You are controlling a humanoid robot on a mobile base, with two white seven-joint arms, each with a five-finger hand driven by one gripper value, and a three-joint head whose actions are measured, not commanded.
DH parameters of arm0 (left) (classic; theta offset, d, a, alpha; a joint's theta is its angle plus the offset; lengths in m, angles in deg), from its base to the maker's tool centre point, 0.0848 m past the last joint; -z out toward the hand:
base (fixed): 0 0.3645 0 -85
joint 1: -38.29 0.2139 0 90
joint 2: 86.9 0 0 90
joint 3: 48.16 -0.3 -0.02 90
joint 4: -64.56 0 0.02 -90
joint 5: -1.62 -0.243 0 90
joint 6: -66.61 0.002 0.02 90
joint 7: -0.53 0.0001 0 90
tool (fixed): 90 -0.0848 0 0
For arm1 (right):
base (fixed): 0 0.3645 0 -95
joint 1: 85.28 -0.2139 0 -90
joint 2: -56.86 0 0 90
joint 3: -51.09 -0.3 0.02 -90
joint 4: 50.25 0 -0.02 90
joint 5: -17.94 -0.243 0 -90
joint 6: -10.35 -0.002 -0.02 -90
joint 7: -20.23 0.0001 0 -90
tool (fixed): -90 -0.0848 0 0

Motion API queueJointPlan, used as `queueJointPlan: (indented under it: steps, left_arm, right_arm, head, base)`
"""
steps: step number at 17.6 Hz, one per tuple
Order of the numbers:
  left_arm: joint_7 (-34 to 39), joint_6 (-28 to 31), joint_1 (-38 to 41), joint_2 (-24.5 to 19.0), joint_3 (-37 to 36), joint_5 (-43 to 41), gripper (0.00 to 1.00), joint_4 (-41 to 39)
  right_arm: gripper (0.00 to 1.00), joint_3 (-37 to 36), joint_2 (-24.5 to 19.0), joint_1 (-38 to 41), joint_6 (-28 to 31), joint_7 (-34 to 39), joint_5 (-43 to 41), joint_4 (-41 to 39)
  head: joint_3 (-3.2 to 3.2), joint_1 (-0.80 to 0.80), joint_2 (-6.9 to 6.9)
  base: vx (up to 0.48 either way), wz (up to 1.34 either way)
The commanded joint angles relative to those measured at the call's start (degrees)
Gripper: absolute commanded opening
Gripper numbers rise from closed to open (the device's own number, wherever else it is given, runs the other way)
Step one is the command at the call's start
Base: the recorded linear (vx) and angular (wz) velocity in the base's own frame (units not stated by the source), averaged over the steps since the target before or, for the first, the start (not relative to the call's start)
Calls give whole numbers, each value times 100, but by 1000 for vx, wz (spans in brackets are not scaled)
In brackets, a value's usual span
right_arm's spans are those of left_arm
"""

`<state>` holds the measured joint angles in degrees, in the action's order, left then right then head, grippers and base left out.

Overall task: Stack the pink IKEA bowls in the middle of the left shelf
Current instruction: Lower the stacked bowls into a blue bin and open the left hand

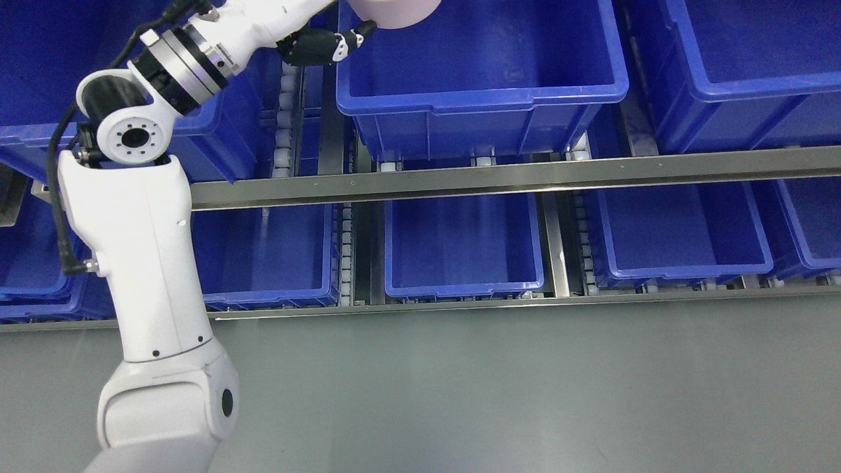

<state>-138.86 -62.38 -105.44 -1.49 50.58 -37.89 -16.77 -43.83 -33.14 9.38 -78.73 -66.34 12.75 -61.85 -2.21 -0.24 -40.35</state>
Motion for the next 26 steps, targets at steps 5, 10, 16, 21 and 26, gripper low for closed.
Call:
queueJointPlan:
  steps: [5, 10, 16, 21, 26]
  left_arm:
    - [114, 286, -602, -26, -426, -145, 4, 1839]
    - [359, 338, -1042, 359, -688, -145, 5, 2743]
    - [754, 725, -1104, 292, -857, -145, 7, 3369]
    - [1150, 831, -1104, 359, -865, -145, 15, 3606]
    - [1283, 840, -1104, 359, -857, -145, 21, 3756]
  right_arm:
    - [100, 0, 100, 0, -4, 8, 0, 0]
    - [100, 0, 100, 0, -4, 0, 0, 0]
    - [100, 0, 100, 0, -4, 8, 0, 0]
    - [100, 0, 100, 0, -4, 8, 0, 0]
    - [100, 0, 100, 0, -4, 8, 0, 0]
  head:
    - [0, 0, 0]
    - [0, 0, 0]
    - [0, 0, 0]
    - [0, 0, 0]
    - [0, 0, 0]
  base:
    - [-3, -9]
    - [-3, 26]
    - [-1, -12]
    - [0, 2]
    - [0, 0]
